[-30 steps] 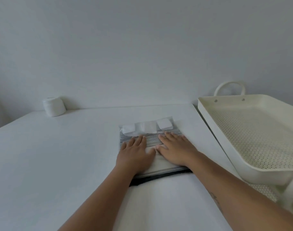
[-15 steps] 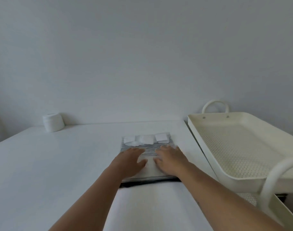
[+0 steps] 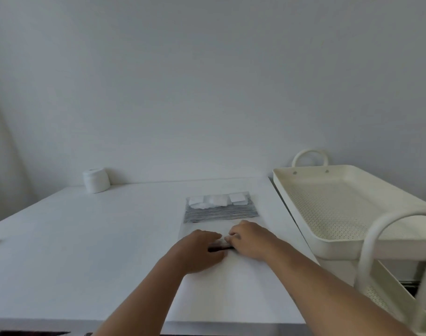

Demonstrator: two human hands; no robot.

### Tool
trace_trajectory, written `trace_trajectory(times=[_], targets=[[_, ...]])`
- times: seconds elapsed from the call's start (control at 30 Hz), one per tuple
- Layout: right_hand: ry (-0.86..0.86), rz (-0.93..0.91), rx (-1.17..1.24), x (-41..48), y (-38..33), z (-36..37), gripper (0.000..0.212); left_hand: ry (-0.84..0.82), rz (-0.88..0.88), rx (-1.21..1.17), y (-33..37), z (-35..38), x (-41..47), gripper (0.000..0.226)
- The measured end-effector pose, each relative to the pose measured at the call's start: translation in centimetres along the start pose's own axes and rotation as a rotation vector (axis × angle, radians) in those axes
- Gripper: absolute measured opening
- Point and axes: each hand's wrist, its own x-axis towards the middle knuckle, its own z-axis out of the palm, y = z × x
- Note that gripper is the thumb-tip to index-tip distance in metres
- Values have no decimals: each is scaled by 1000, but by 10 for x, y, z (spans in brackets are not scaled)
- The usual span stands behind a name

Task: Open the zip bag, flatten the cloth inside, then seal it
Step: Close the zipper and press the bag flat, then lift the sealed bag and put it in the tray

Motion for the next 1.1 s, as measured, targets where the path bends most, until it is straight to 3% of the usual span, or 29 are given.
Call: trace_trajectory(times=[0.07,0.17,0.3,0.53,0.7,0.83,1.1], targets=[[-53,-1,79,-5,5,0,42,7,81,44,4,0,-5,25],[-69,-38,85,-12,9,0,45,5,104,176,8,-5,-6,24],[85,-116,-86,-13,6,-1,22,87,111,307,17,-7,-4,28],[143,-81,-216,21,-12,-64,19,296,135,205,27,-62,13,13],[222,-141,-58,39,-32,-144,11,151,89,166,54,-156,51,9],[209,-157,-106,44,-49,-200,12,82,97,199,77,-210,67,7],[-29,-69,-69,28,-51,-295,10,-195,62,-93,136,-266,87,19]])
